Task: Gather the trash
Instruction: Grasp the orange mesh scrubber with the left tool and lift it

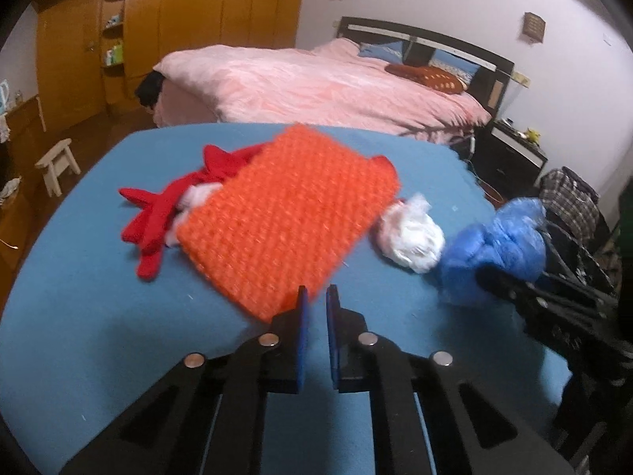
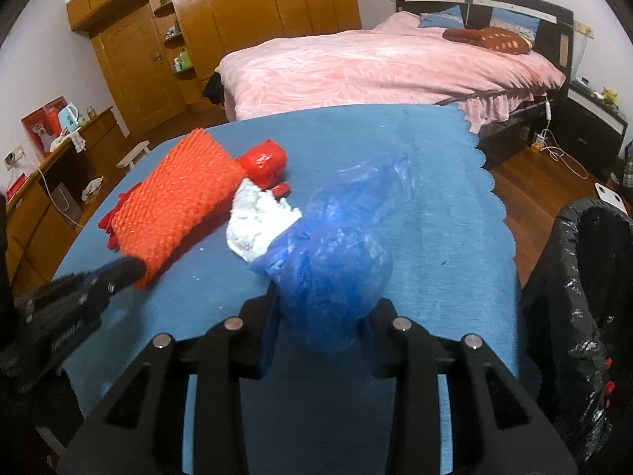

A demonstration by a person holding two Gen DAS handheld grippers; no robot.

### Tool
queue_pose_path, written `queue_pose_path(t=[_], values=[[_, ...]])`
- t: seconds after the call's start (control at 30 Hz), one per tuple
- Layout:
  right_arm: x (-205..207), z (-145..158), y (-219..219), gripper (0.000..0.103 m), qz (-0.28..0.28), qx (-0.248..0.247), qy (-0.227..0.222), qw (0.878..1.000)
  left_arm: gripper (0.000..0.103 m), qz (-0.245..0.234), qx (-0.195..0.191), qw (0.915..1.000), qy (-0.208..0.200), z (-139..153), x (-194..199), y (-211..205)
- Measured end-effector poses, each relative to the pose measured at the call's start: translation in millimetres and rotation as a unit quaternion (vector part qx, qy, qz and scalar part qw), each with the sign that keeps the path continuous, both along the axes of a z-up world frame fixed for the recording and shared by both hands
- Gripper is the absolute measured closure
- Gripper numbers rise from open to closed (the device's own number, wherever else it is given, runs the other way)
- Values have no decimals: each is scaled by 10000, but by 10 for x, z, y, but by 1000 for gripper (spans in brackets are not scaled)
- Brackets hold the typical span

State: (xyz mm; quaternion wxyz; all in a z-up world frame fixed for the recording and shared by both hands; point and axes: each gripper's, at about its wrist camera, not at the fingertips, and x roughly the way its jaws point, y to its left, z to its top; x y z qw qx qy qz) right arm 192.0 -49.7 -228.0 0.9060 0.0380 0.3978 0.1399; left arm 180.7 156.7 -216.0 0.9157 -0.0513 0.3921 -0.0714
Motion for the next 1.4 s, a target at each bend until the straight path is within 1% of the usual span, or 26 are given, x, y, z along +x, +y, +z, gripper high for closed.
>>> queue_pose_path(t=[0.07,0.17,0.2,0.23,0.27,0.3,0.4,0.47,0.5,0.63,0.77,0.8,0.83,0.87,0.93,1.0,1.03,1.13,1.27,1.4], values=[[14,5,-31,70,-50,-18,0,10000,94,-102,-95,9999,100,-3,-40,-53],[18,14,-78,70,-97,-39,-24,9999,91,-113,69,9999,-30,37,-111,-107],[24,14,-93,70,-111,-38,-29,9999,82,-87,113,9999,-63,50,-113,-108],[33,16,-109,70,-133,-26,-32,9999,66,-50,145,9998,-100,66,-101,-102],[40,18,-112,70,-143,-19,-31,9999,60,32,175,9997,-165,90,-81,-83],[56,18,-123,70,-159,-8,-27,9999,55,107,184,9995,-224,110,-51,-61],[96,17,-144,70,-200,7,-31,9998,52,223,175,9992,-278,146,87,-1],[134,25,-148,70,-220,27,-34,9997,48,259,237,9987,-359,182,177,18],[144,26,-143,69,-219,24,-38,9997,43,267,296,9983,-418,203,228,18],[200,24,-132,69,-200,10,-27,9998,34,187,451,9974,-533,247,386,-6],[216,2,-113,69,-181,2,8,9998,34,63,558,9977,-386,148,532,-52],[216,-1,-112,69,-175,-3,10,9998,36,33,576,9977,-344,118,550,-62],[214,-4,-110,69,-168,-9,11,9999,48,-19,621,9976,-289,76,564,-83],[213,-6,-106,68,-164,-16,14,9999,57,-69,637,9976,-255,52,565,-98],[215,-9,-106,68,-164,-14,26,9999,86,-151,685,9974,-177,-1,556,-135],[215,-9,-104,68,-167,-8,34,9999,95,-160,737,9968,-249,-2,517,-155],[210,-6,-104,68,-164,-3,34,9999,98,-149,735,9966,-338,30,486,-153],[196,9,-105,68,-154,15,8,9999,103,-179,606,9966,-535,125,388,-126],[154,53,-114,68,-147,90,-44,9998,103,-189,449,9972,-574,236,235,-161],[96,107,-126,68,-90,118,-98,9998,103,-215,436,9974,-528,255,89,-229]])
